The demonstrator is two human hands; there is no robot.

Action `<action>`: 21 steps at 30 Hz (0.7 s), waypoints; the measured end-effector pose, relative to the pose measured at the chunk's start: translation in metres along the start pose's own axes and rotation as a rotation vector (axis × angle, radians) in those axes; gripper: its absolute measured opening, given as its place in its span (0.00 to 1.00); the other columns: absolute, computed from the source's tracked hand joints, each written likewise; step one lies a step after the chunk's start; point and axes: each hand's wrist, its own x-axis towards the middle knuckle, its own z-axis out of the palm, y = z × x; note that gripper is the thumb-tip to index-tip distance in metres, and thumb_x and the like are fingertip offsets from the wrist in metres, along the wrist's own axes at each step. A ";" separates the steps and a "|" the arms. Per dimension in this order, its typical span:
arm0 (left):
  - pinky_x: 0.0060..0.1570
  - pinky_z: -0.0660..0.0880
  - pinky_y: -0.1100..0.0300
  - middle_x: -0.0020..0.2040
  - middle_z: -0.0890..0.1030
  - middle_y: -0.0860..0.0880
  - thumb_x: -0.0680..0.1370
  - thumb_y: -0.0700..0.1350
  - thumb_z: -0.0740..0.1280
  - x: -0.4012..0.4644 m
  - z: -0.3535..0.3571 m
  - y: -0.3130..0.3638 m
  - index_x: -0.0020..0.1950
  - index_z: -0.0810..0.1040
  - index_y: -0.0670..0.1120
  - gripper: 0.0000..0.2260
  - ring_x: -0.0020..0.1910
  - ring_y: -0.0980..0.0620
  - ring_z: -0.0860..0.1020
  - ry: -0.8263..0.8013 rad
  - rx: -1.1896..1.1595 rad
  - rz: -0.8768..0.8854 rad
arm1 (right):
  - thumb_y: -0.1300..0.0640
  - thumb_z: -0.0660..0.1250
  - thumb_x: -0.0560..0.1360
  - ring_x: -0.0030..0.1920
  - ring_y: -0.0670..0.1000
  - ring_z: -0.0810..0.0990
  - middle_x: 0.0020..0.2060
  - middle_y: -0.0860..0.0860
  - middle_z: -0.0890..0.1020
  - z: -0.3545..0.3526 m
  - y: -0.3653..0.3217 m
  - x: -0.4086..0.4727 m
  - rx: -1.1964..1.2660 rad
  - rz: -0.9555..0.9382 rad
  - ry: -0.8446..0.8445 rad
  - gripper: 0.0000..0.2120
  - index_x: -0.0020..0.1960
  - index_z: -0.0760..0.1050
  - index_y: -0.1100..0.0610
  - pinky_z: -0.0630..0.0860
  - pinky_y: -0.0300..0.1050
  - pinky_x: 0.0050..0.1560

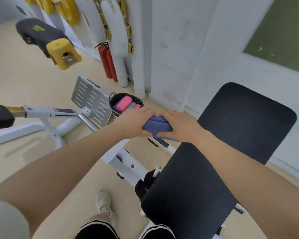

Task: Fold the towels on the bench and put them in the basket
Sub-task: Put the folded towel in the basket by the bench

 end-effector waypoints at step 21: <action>0.49 0.79 0.61 0.58 0.79 0.48 0.77 0.41 0.65 -0.032 -0.097 -0.371 0.64 0.70 0.46 0.15 0.55 0.51 0.80 0.382 -1.683 -0.412 | 0.48 0.60 0.78 0.45 0.49 0.77 0.47 0.51 0.78 0.013 -0.235 0.376 0.882 0.289 0.293 0.12 0.54 0.69 0.56 0.75 0.42 0.46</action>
